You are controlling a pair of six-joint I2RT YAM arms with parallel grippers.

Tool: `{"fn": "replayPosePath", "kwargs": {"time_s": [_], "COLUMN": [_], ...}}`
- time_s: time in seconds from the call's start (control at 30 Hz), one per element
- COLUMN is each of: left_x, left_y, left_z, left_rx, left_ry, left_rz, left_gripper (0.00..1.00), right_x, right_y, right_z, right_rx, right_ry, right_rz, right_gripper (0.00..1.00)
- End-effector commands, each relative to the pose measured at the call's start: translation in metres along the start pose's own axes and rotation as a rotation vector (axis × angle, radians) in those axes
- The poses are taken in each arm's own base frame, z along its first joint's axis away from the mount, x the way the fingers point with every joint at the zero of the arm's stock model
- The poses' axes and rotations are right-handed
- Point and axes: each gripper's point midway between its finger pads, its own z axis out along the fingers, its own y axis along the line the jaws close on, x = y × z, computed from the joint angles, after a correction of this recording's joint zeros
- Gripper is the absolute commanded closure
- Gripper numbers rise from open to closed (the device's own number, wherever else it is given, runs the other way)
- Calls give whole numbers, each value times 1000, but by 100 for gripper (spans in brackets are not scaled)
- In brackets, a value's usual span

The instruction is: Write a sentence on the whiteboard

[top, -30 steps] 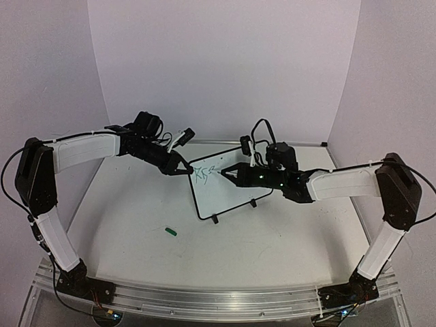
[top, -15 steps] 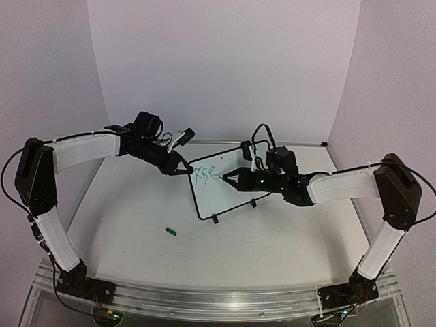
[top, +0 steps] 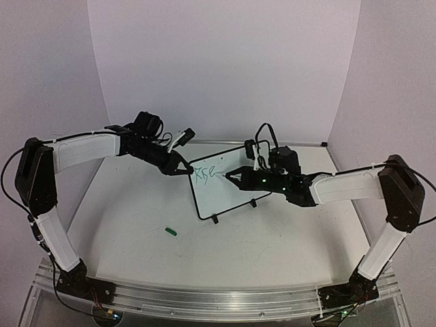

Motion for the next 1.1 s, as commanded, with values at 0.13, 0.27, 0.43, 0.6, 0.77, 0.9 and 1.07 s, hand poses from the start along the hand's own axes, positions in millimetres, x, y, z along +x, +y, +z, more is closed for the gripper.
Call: {"fn": "replayPosePath", "kwargs": {"time_s": [0.13,0.27,0.43,0.6,0.77,0.9,1.07], "left_x": [13,13,13,14,14,14,14], "left_y": [-1,-1,-1,-1,-1,-1,0], "left_z": [5,5,6,6,6,6,7], "left_rx": [-32,-31,-31,-31,-31,-31,-31], "left_ry": [66,67,67,69,69,69,70], "left_rz": [28,28,29,28,28,29,28], "left_gripper": [100,100,100,100,100,100,100], "right_x": [-32,-29,-21,-19,-17,-15,-14], "right_y": [9,7,0,-2,-5,-7,-10], "right_z": [-24,-25,-19,-16,-13,-10,-10], "right_rx": [16,23,34,40,46,50,60], "right_ry": [-118,-114,-93,-89,-81,-76,-75], "right_rz": [-20,-19,-10,-9,-6,-1,1], "right_gripper": [100,100,100,100,100,100,100]}}
